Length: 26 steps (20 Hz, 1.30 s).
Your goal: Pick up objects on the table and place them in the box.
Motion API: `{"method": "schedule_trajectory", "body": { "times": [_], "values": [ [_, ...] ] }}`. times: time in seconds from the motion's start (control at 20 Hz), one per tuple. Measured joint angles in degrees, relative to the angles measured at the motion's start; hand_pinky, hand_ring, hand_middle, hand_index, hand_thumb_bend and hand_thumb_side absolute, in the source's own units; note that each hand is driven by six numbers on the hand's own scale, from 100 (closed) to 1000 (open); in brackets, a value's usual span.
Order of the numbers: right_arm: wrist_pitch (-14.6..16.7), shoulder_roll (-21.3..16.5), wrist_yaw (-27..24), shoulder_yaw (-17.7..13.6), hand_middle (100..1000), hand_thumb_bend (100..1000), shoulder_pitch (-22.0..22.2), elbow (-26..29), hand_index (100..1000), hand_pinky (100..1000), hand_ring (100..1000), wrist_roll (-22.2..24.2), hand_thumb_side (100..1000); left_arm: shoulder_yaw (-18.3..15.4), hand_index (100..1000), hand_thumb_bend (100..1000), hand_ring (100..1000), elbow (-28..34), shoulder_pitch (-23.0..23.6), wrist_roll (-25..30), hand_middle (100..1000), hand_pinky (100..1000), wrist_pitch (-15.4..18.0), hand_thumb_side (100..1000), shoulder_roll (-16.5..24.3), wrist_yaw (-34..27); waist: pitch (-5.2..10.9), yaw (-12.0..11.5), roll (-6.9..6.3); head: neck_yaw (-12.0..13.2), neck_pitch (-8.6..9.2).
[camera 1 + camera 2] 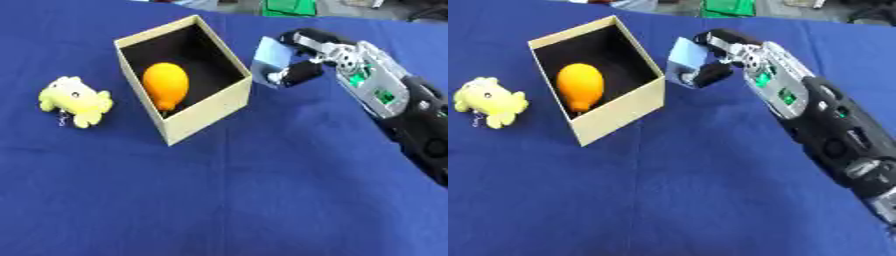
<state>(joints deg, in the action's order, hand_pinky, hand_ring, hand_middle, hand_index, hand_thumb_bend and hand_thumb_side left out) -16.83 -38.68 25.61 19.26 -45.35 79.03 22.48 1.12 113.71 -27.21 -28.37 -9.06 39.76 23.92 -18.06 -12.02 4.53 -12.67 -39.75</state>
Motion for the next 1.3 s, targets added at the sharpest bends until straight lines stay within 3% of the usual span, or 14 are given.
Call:
{"method": "schedule_trajectory", "body": {
  "times": [0.1, 0.15, 0.4, 0.95, 1.3],
  "values": [
    [-0.3, -0.1, -0.5, -0.2, 710, 100, 0.0, 0.3, 845, 834, 852, 0.0, 408, 0.0, 806, 559, 834, 0.0, 0.0, 0.0, 718, 586, 0.0, 1000, 0.0, 0.0, 0.03, 0.0, 0.0, 0.0, 0.0],
    [-0.4, -0.2, -0.6, -0.2, 697, 100, 0.0, 0.4, 835, 833, 848, 0.0, 302, 0.0, 805, 560, 835, 0.0, 0.0, 0.0, 717, 588, 0.0, 1000, 0.0, 0.0, 0.04, 0.0, 0.0, 0.0, 0.0],
    [0.7, -1.9, -3.0, -2.7, 695, 100, -4.3, 4.1, 833, 835, 849, -1.1, 277, 0.0, 805, 562, 835, 0.0, 0.0, 0.1, 717, 588, 0.1, 1000, 0.0, 0.0, 0.96, 0.2, -0.16, -0.1, -0.09],
    [-0.5, -2.6, -5.3, -4.4, 693, 100, -7.8, 9.4, 834, 839, 849, -0.1, 307, 0.0, 805, 562, 835, 0.0, 0.0, 0.0, 718, 587, 0.2, 1000, 0.0, 0.0, 0.96, 0.4, -0.11, -0.1, -0.08],
    [-1.1, -1.1, -7.1, -4.1, 692, 100, -9.5, 10.6, 839, 842, 850, 0.6, 337, 0.0, 805, 562, 835, 0.0, 0.0, -0.1, 718, 586, 0.3, 1000, 0.0, 0.0, 0.96, 0.4, -0.11, -1.8, -0.09]
  ]
}}
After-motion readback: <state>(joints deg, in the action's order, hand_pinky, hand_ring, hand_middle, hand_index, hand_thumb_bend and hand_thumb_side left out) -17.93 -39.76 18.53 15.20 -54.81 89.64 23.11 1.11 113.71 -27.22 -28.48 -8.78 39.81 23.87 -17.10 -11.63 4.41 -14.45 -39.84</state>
